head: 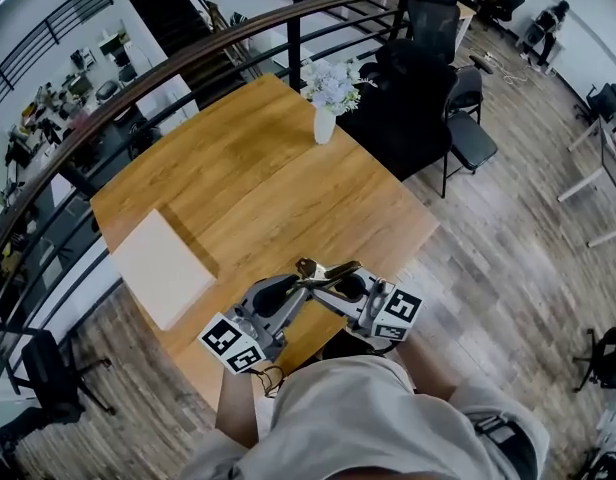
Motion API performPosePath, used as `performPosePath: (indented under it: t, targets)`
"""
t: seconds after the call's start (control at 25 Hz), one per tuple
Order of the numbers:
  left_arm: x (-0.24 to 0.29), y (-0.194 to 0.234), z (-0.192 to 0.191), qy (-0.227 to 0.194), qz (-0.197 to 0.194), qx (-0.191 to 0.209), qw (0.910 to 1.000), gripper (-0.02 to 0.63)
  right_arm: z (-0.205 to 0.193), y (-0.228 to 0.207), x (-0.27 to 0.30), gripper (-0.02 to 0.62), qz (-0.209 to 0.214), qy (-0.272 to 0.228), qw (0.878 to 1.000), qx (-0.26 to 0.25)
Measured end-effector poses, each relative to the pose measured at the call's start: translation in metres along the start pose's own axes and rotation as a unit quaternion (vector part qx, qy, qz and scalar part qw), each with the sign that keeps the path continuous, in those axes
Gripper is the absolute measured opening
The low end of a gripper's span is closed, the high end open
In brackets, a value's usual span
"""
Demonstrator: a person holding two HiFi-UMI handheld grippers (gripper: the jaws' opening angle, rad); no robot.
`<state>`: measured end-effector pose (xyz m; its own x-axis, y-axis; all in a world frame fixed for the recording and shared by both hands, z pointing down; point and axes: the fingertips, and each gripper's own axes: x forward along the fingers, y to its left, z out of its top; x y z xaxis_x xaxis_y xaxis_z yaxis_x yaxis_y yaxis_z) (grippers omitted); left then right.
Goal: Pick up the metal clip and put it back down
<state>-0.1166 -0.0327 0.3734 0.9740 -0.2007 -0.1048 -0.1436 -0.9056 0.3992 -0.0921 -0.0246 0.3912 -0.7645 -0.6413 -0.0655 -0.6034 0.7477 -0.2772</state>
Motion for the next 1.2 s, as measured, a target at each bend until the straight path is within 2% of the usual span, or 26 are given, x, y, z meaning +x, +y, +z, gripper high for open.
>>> performPosePath:
  t: [0.24,0.32,0.4,0.48,0.56,0.68,0.84,1.0,1.08,1.2]
  targets:
    - [-0.008,0.016,-0.004,0.002,0.032,-0.001,0.9995,0.074,0.006,-0.024,-0.018,0.129,-0.058,0.000,0.998,-0.018]
    - [-0.013,0.032,-0.006,-0.002,0.070,0.000,0.9975,0.074,0.008,-0.036,-0.027,0.129,-0.084,0.000,0.996,-0.024]
    - [-0.020,0.052,-0.011,-0.001,0.129,0.011,0.9916,0.067,0.010,-0.049,-0.039,0.129,-0.114,0.003,0.993,-0.028]
    - [-0.024,0.067,-0.019,0.014,0.180,0.029,0.9831,0.038,0.011,-0.061,-0.053,0.129,-0.148,0.006,0.988,-0.033]
    - [-0.024,0.074,-0.029,0.036,0.206,0.044,0.9769,0.028,0.013,-0.072,-0.069,0.130,-0.182,0.009,0.982,-0.038]
    - [-0.017,0.076,-0.046,0.065,0.213,0.053,0.9734,0.026,0.015,-0.082,-0.095,0.129,-0.230,0.012,0.972,-0.045]
    - [-0.002,0.074,-0.066,0.074,0.204,0.028,0.9758,0.026,0.014,-0.088,-0.136,0.129,-0.284,0.021,0.957,-0.048]
    - [0.017,0.065,-0.083,0.088,0.199,0.027,0.9756,0.025,0.010,-0.094,-0.180,0.129,-0.338,0.029,0.940,-0.040]
    - [0.021,0.065,-0.091,0.096,0.199,0.019,0.9751,0.026,0.004,-0.096,-0.191,0.129,-0.353,0.032,0.935,-0.032]
    - [0.027,0.074,-0.102,0.108,0.209,0.010,0.9719,0.025,-0.006,-0.108,-0.191,0.129,-0.356,0.034,0.934,-0.019]
